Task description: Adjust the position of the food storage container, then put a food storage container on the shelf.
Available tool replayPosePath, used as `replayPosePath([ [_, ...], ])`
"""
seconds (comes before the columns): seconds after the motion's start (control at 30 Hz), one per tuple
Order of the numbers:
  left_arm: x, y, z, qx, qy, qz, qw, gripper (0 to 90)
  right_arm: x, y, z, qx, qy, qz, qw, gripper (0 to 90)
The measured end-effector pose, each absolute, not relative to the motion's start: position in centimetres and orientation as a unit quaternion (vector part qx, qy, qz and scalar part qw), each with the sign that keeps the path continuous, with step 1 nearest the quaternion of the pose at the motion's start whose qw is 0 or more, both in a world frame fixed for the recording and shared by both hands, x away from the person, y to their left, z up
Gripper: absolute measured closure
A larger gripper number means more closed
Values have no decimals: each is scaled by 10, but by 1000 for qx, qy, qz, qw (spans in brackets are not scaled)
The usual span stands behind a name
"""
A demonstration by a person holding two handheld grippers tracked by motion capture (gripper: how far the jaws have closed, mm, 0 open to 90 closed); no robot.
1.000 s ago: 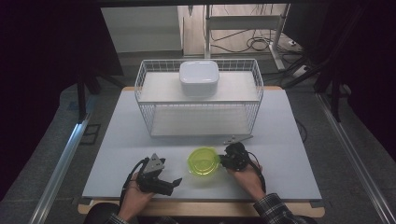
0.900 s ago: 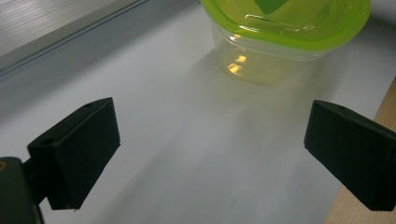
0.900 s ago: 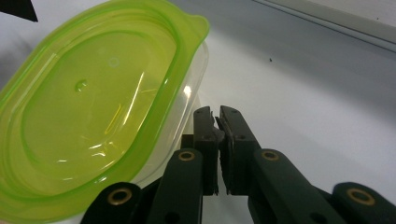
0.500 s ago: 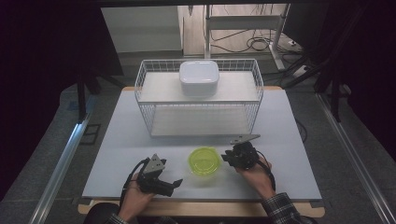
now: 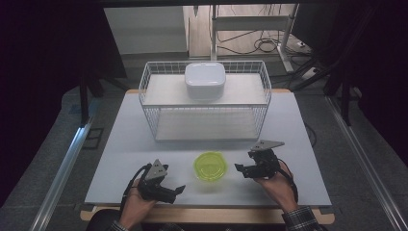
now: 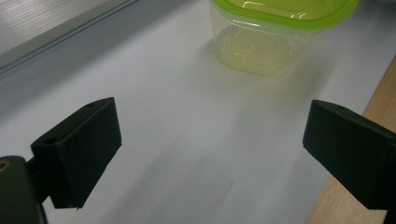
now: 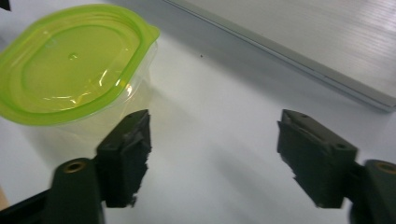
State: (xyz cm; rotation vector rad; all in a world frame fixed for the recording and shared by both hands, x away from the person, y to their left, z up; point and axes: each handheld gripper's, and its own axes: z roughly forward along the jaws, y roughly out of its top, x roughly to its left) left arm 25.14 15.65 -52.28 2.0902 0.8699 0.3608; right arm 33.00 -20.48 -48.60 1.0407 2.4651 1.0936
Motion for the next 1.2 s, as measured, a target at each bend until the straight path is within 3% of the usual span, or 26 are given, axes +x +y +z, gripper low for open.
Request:
replayPosePath([
  [0.2,251,156,-524,831,342,151,411,35,328,-207,-487,356,840,391,120,108],
  [0.8,249,162,-523,826,346,156,417,34,323,-196,-479,343,835,417,105,22],
  [1.2,249,161,-523,828,344,157,413,34,328,-188,-470,357,822,441,46,285],
])
